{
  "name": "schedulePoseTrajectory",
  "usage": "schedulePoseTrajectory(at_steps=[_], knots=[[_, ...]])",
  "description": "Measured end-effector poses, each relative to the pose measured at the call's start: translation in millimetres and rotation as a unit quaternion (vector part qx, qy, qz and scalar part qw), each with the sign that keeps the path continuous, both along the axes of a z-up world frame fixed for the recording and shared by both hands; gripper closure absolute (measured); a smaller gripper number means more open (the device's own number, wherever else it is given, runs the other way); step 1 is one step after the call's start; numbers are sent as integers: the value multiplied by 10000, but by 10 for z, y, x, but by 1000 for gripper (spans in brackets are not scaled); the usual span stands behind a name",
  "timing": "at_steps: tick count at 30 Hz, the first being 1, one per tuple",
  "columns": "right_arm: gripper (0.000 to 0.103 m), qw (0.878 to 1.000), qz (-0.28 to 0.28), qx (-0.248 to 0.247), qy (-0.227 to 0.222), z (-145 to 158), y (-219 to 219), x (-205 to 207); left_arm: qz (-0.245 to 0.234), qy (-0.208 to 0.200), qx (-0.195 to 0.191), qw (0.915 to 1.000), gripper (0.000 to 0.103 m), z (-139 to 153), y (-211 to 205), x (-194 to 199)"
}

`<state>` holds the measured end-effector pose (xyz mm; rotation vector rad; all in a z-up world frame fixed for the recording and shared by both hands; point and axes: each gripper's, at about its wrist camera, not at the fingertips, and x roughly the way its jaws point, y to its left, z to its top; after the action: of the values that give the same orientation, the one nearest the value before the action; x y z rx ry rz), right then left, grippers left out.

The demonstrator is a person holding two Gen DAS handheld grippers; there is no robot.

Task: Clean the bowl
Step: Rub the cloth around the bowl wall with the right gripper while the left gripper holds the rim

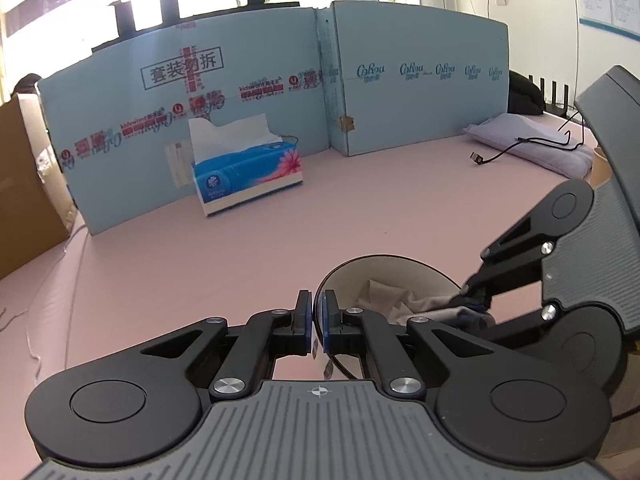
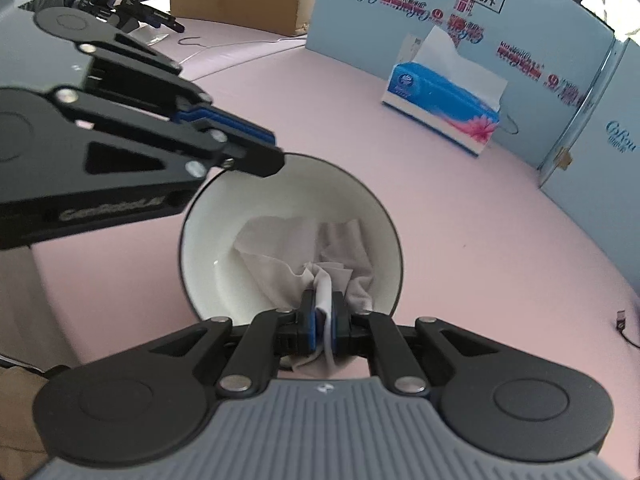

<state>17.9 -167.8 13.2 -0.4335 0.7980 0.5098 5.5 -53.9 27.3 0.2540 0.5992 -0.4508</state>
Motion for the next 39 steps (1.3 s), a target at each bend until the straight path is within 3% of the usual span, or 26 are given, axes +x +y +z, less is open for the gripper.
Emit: schedulePoseTrajectory(at_steps=[15,19,27,33,35,38,39], knots=[[96,10000,50,-30,-56,-19,-26,123,72,183,-127,9997,94,-86,80,86],[96,9999,67,-16,-73,-24,2,113,87,341,-169,9992,87,-141,93,156],[96,10000,47,-3,-59,-16,18,113,199,614,51,9979,85,-317,-5,278],[96,9999,18,86,-64,1,0,52,189,853,-225,9959,86,-325,105,304],[96,9999,54,95,-72,4,5,11,247,737,-44,9970,86,-327,65,253],[95,9999,105,118,-54,16,26,-44,378,318,589,9970,86,-323,-137,142],[95,9998,120,123,-48,20,29,-55,349,331,553,9973,87,-308,-134,148]])
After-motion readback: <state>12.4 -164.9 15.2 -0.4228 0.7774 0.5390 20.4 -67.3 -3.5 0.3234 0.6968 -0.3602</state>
